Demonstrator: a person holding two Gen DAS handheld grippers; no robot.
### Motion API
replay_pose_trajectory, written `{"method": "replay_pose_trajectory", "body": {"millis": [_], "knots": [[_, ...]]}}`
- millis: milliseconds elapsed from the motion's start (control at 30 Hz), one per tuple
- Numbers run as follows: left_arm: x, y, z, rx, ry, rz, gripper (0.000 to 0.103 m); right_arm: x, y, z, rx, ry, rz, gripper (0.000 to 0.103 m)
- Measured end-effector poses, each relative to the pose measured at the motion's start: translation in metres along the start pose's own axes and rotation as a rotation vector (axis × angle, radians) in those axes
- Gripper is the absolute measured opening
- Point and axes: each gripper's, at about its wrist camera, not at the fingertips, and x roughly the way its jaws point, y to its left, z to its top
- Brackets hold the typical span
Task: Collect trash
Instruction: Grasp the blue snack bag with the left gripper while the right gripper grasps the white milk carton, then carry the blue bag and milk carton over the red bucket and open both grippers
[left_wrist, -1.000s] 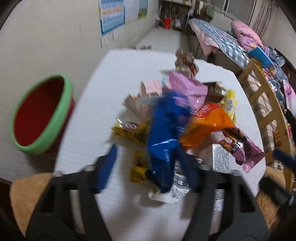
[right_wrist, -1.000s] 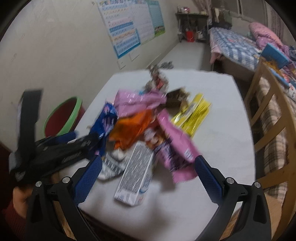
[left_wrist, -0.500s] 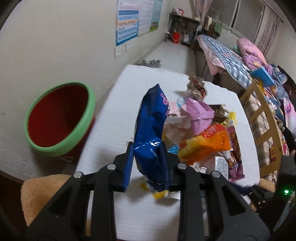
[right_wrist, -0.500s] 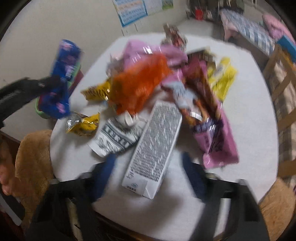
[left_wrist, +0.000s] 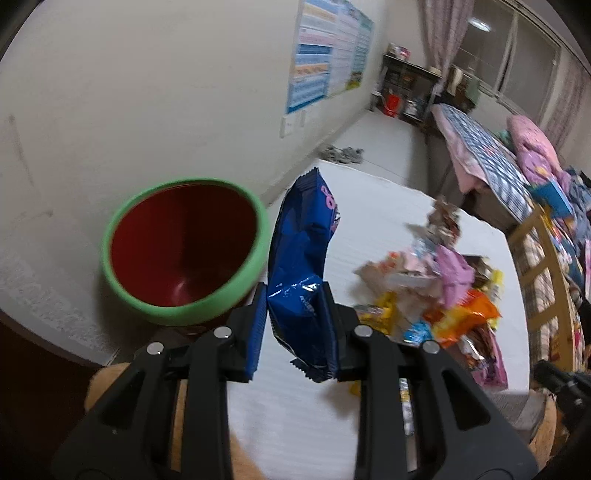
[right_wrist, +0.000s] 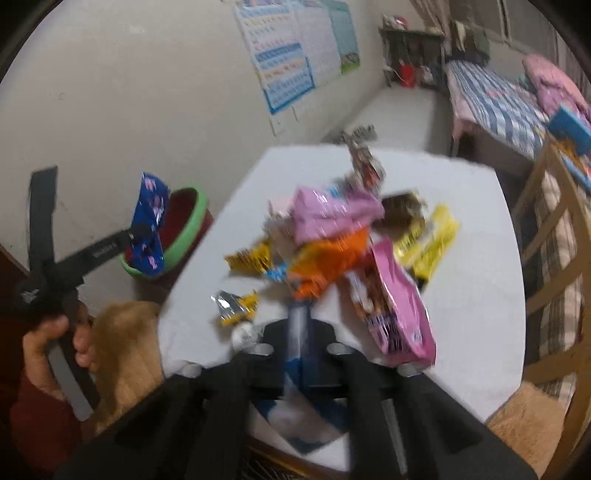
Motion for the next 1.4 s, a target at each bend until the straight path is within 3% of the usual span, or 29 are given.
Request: {"method": "replay_pose_trajectory", "body": {"millis": [100, 133, 167, 200, 300, 400, 567, 733, 833, 1000, 1100, 1233, 1400], "knots": [[-0.002, 0.017, 0.000, -0.030, 0.010, 0.020, 0.027, 0.002, 0.008, 0.006, -0.039, 0.002, -0.044, 0.007], [-0.003, 0.021, -0.001, -0.032, 0.012, 0.024, 0.027, 0.007, 0.006, 0.006, -0.045, 0.024, -0.057, 0.024], [-0.004, 0.026, -0.002, -0.029, 0.013, 0.031, 0.027, 0.014, 0.004, 0.000, -0.043, 0.060, -0.055, 0.049], [-0.005, 0.028, -0.003, -0.025, 0.014, 0.036, 0.027, 0.021, 0.001, -0.004, -0.034, 0.096, -0.051, 0.056], [-0.004, 0.032, -0.008, -0.022, 0.024, 0.025, 0.027, 0.034, -0.003, -0.025, -0.063, 0.193, -0.050, 0.056], [-0.002, 0.031, -0.012, -0.025, 0.036, 0.008, 0.027, 0.048, -0.010, -0.047, -0.112, 0.287, -0.075, 0.064], [0.003, 0.025, -0.017, -0.022, 0.054, -0.014, 0.027, 0.054, -0.034, -0.078, -0.158, 0.363, -0.162, 0.074], [0.004, 0.017, -0.019, -0.018, 0.064, -0.022, 0.027, 0.066, -0.067, -0.108, -0.124, 0.446, -0.182, 0.074], [0.005, 0.015, -0.021, -0.025, 0.074, -0.031, 0.027, 0.073, -0.082, -0.115, -0.067, 0.471, -0.135, 0.059], [0.002, 0.021, -0.018, -0.038, 0.063, 0.015, 0.027, 0.054, -0.076, -0.100, -0.075, 0.376, -0.088, 0.059], [-0.002, 0.029, -0.015, -0.048, 0.045, 0.049, 0.027, 0.036, -0.064, -0.077, -0.053, 0.289, -0.007, 0.058], [0.000, 0.044, -0.012, -0.073, 0.044, 0.079, 0.027, 0.027, -0.027, -0.025, -0.069, 0.147, 0.097, 0.058], [0.011, 0.066, -0.004, -0.111, 0.045, 0.110, 0.027, 0.058, 0.031, 0.046, -0.093, 0.035, 0.226, 0.059]]}}
